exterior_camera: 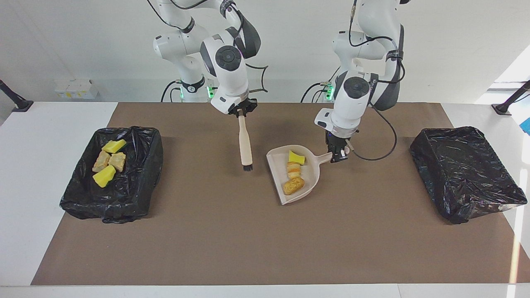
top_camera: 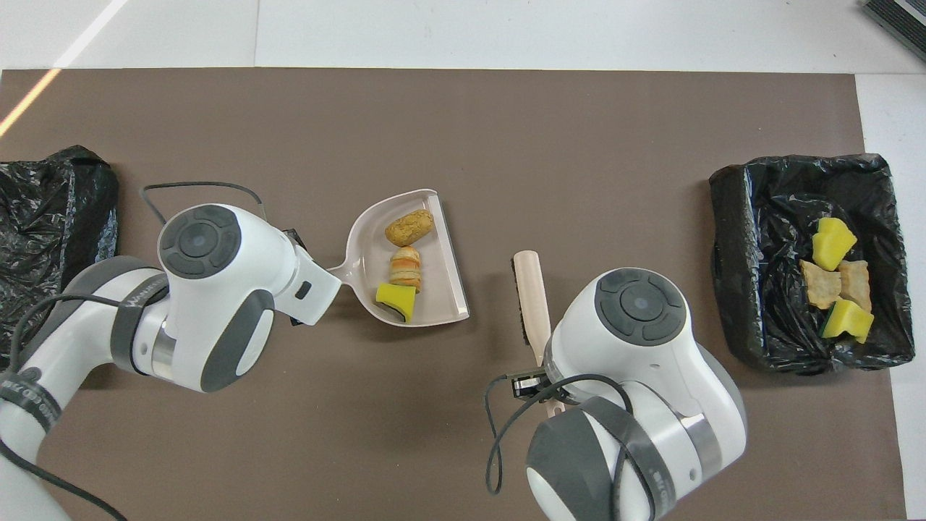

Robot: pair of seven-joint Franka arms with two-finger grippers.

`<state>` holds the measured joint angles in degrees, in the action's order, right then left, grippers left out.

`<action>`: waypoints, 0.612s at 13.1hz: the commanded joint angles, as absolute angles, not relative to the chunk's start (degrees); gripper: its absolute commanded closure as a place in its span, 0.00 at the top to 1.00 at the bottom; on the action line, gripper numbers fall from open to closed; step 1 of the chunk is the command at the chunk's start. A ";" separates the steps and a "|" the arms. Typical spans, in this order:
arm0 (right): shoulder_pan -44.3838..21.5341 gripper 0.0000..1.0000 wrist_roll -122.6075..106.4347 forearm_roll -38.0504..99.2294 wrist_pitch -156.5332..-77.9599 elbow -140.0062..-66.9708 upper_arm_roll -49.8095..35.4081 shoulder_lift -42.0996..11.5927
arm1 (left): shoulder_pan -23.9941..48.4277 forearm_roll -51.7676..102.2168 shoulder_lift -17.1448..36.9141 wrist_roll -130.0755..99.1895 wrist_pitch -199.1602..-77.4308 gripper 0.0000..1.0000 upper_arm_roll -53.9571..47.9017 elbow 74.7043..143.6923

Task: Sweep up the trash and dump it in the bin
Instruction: 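Carry the loaded dustpan with the left gripper over the nearer bag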

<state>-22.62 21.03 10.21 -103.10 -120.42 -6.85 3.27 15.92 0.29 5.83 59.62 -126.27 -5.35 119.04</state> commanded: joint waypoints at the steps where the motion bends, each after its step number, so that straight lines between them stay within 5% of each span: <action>1: -22.06 0.00 23.81 10.63 -103.01 -121.64 -7.29 5.19 | 11.18 5.16 4.48 67.47 -125.68 0.00 -5.89 118.30; 5: -23.72 0.00 28.81 10.72 -103.71 -121.64 -7.73 5.80 | 4.41 13.88 4.48 80.05 -124.38 0.00 -5.80 115.94; 8: -31.27 0.00 38.90 11.60 -108.88 -121.11 -7.82 5.28 | 0.73 12.05 5.27 80.59 -113.58 0.00 -5.36 107.43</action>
<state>-27.79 33.32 10.52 -105.87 -120.39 -7.59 4.26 3.73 12.34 5.08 79.08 -119.68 -5.03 112.73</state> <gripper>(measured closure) 0.727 0.674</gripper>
